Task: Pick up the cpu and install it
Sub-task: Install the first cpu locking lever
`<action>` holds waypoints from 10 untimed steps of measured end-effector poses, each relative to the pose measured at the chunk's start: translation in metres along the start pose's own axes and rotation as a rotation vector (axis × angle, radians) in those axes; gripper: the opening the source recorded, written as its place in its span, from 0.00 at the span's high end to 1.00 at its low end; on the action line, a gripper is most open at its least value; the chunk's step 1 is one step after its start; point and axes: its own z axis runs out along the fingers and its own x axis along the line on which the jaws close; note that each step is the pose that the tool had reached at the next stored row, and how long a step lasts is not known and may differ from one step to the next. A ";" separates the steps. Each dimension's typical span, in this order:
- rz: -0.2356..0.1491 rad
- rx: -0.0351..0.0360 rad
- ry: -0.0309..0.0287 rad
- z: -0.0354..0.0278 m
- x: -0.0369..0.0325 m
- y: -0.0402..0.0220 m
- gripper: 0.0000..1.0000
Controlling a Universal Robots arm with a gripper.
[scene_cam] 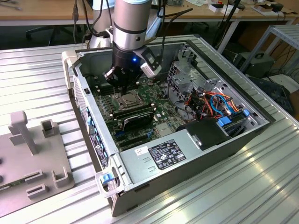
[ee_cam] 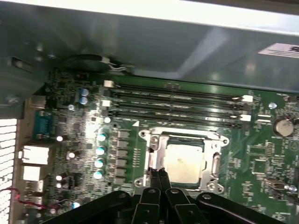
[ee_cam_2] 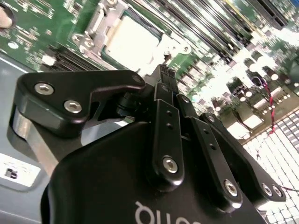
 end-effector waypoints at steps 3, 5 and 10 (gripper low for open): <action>0.000 0.0000 -0.0002 -0.0001 0.0097 0.0009 0.89; 0.000 0.0000 -0.0001 -0.0002 0.0124 0.0012 0.89; 0.000 0.0000 -0.0001 -0.0002 0.0144 0.0013 0.89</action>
